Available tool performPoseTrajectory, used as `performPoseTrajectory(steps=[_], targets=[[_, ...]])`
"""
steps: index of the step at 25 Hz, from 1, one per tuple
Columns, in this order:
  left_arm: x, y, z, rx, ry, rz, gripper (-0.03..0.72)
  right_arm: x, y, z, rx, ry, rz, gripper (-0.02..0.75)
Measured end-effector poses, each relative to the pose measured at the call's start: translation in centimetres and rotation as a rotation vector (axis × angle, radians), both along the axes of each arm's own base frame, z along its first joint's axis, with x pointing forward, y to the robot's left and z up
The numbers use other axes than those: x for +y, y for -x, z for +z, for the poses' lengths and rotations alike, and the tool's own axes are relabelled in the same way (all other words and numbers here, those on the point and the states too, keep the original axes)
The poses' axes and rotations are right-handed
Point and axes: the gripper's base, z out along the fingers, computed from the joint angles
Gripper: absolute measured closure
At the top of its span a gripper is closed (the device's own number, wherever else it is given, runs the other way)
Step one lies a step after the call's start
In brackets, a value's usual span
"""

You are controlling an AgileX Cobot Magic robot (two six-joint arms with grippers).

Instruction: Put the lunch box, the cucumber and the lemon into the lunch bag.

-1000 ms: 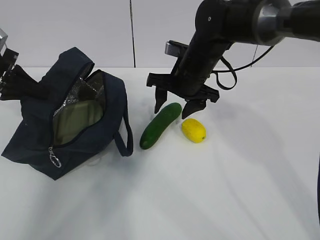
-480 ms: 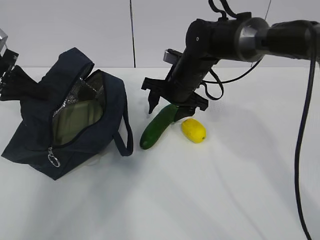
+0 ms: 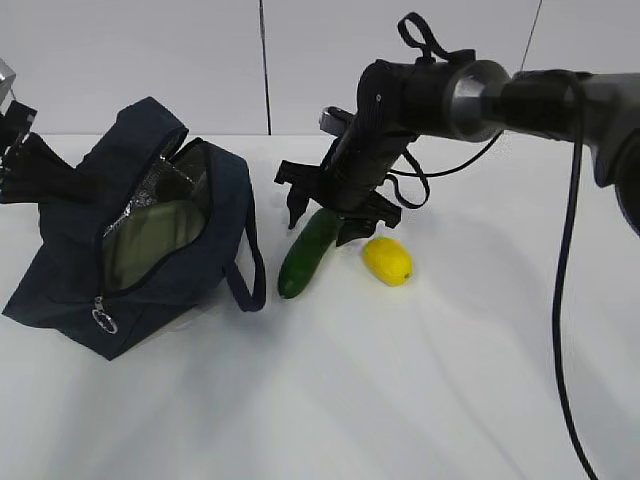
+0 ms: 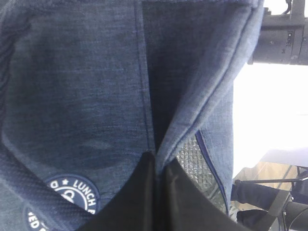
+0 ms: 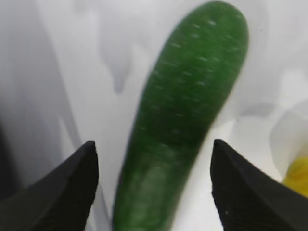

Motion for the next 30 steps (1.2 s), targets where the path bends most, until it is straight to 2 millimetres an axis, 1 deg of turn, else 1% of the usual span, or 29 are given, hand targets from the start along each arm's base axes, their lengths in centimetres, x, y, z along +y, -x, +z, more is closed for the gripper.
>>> performPoseTrajectory(steps=[3,7,12,18,30], targets=[[0.0,0.0,0.0,0.0,-0.002,-0.001,0.694,-0.2,0.1,-0.5,0.019,0.032,0.002,0.197],[0.0,0.0,0.0,-0.001,-0.003,-0.002,0.694,-0.4,0.0,-0.4,0.015,0.058,0.002,0.197],[0.0,0.0,0.0,-0.001,-0.004,-0.002,0.694,-0.4,-0.1,-0.4,0.009,0.054,-0.008,0.197],[0.0,0.0,0.0,-0.001,-0.006,-0.003,0.694,-0.3,-0.1,-1.3,0.027,0.053,-0.013,0.197],[0.0,0.0,0.0,0.0,-0.006,-0.003,0.694,-0.3,-0.1,-1.4,0.028,0.051,-0.015,0.197]])
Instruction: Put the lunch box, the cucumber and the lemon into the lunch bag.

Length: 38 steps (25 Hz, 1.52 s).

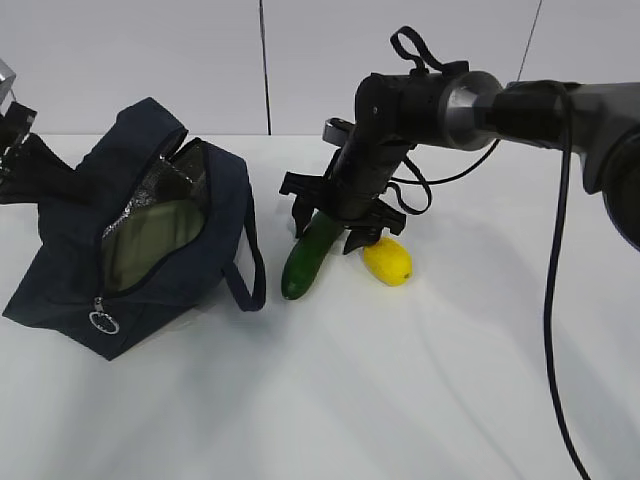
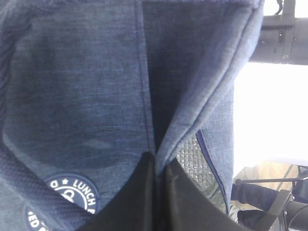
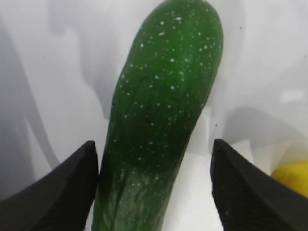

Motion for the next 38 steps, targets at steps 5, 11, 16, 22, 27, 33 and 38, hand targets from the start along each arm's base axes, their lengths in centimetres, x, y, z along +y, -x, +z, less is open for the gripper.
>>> performPoseTrajectory(steps=[5,11,16,22,27,33,38], targets=[[0.0,0.0,0.0,0.0,0.0,0.0,0.694,0.0,0.0,0.0,-0.001,-0.001,0.0,0.197],[0.0,0.0,0.0,0.0,0.0,0.0,0.694,0.0,0.1,0.0,0.012,0.005,0.002,0.197],[0.0,0.0,0.0,0.001,0.0,0.001,0.694,0.0,0.2,-0.1,0.022,-0.005,-0.001,0.197],[0.0,0.0,0.0,0.001,0.0,0.001,0.694,0.2,0.1,-0.3,0.027,-0.018,-0.008,0.243],[0.0,0.0,0.0,0.002,-0.001,0.0,0.694,0.3,0.3,-1.1,0.06,-0.028,-0.004,0.381],[0.0,0.0,0.0,0.002,-0.001,0.0,0.694,0.6,0.5,-0.9,0.075,-0.031,0.068,0.431],[0.0,0.0,0.0,0.002,-0.002,0.0,0.694,0.7,0.6,0.7,0.1,0.0,0.197,0.438]])
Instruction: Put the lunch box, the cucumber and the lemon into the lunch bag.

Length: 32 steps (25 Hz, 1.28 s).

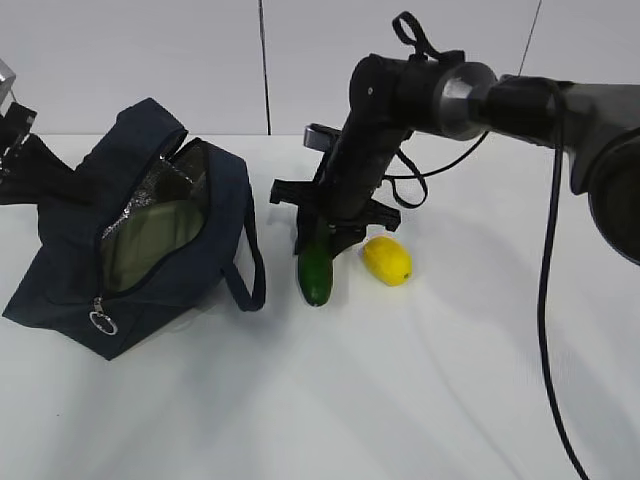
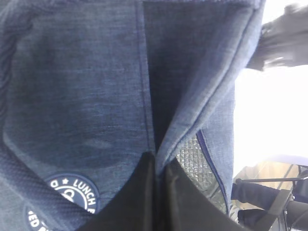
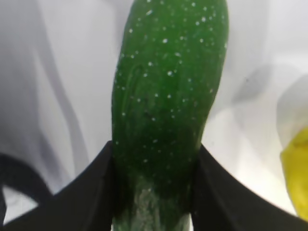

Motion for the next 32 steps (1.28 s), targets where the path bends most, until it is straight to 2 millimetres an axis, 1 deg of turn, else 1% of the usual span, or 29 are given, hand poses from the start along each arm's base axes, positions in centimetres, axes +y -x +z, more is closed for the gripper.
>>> performPoseTrajectory(steps=[4,6,8,11,14,16,21,23,27,29,32], targets=[[0.0,0.0,0.0,0.0,0.0,0.0,0.694,0.2,0.0,2.5,0.0,0.004,0.103,0.439],[0.0,0.0,0.0,0.0,0.0,0.0,0.694,0.5,-0.1,4.0,-0.023,-0.021,0.143,0.44],[0.0,0.0,0.0,0.0,0.0,0.0,0.694,1.0,-0.3,5.7,-0.067,-0.075,0.183,0.44],[0.0,0.0,0.0,-0.001,0.005,0.003,0.694,2.1,-0.3,8.0,-0.113,-0.214,0.237,0.44],[0.0,-0.1,0.0,-0.001,0.003,0.007,0.694,3.0,-0.1,10.0,-0.141,-0.324,0.262,0.44],[0.0,-0.1,0.0,-0.004,0.0,0.012,0.694,3.4,0.1,10.9,-0.145,-0.386,0.264,0.44],[0.2,-0.5,-0.1,-0.017,-0.017,0.056,0.694,4.2,0.7,12.2,-0.114,-0.536,0.274,0.441],[0.3,-0.6,-0.1,-0.013,-0.017,0.085,0.694,4.5,0.9,12.4,-0.108,-0.56,0.28,0.441],[0.1,-1.0,0.4,-0.02,0.05,0.133,0.694,5.0,1.2,12.5,-0.105,-0.575,0.293,0.441],[-0.2,-1.2,0.8,-0.023,0.11,0.16,0.694,5.7,1.6,12.4,-0.09,-0.59,0.306,0.441],[-0.6,-1.2,1.4,-0.023,0.188,0.151,0.694,7.1,2.3,11.5,-0.051,-0.62,0.323,0.441]])
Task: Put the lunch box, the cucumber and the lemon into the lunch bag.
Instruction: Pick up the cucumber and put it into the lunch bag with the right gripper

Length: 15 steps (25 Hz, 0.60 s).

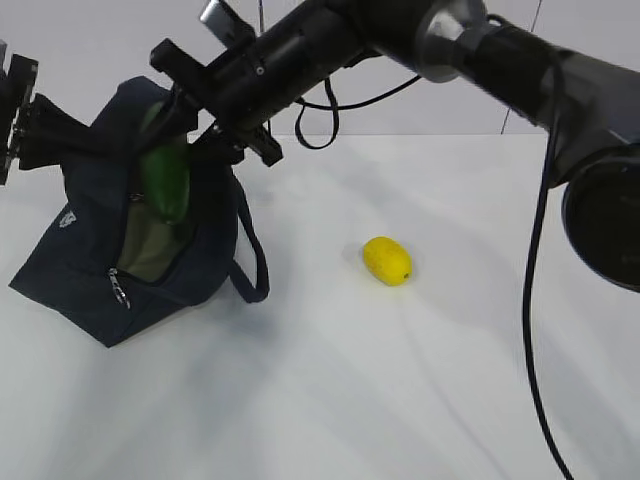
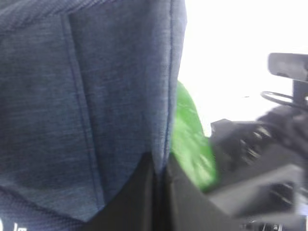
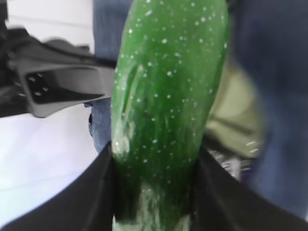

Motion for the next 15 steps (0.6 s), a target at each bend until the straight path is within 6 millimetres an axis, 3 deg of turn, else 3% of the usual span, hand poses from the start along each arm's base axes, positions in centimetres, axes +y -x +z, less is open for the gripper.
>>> performPoseTrajectory(steps=[4,9,15], targets=[[-0.1,0.0,0.2,-0.011,0.017,-0.013,0.694,1.5,0.9,-0.6,0.009,-0.018,0.044,0.441],[-0.1,0.1,0.2,-0.012,0.018,-0.015,0.694,1.3,0.7,-1.5,-0.046,0.08,0.048,0.441],[-0.1,0.1,0.2,-0.011,0.02,-0.019,0.694,1.4,0.0,-4.8,0.003,0.12,0.039,0.441]])
